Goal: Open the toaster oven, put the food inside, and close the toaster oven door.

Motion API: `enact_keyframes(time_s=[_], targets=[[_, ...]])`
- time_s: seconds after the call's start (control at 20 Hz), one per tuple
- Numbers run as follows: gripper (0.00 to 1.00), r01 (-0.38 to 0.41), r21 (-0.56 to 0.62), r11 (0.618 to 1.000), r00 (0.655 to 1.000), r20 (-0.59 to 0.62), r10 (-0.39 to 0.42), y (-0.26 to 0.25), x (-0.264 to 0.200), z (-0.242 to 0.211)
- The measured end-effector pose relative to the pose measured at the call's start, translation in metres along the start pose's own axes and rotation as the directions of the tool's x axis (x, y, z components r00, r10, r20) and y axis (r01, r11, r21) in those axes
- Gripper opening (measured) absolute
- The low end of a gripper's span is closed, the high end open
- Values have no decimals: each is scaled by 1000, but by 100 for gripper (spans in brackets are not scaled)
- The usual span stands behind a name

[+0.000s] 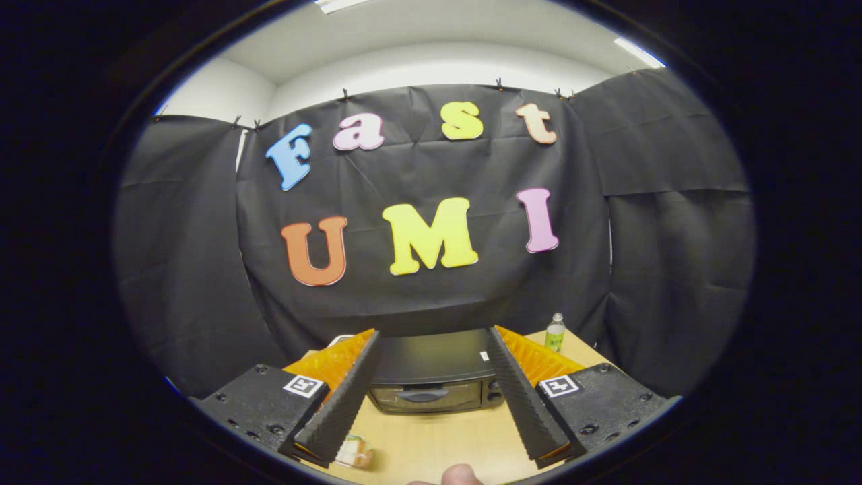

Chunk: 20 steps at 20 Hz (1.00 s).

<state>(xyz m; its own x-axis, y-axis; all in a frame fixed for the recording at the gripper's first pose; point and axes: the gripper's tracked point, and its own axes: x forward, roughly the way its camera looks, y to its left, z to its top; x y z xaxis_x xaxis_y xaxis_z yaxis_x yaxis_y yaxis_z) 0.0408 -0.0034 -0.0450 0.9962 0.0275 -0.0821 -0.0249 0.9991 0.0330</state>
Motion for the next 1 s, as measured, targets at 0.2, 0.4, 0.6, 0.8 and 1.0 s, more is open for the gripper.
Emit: enact_keyframes(time_s=[0.2,0.4,0.6,0.8,1.0], targets=[[100,-18,-14,1000,999,-46,17,7,38,-35],[100,-45,-28,999,995,-93,42,16,88,-78],[100,-38,-53,998,988,-153,30,15,139,-132],[100,-33,-75,997,976,-219,16,12,179,-181],[100,-32,-86,996,967,-255,9,12,204,-209]])
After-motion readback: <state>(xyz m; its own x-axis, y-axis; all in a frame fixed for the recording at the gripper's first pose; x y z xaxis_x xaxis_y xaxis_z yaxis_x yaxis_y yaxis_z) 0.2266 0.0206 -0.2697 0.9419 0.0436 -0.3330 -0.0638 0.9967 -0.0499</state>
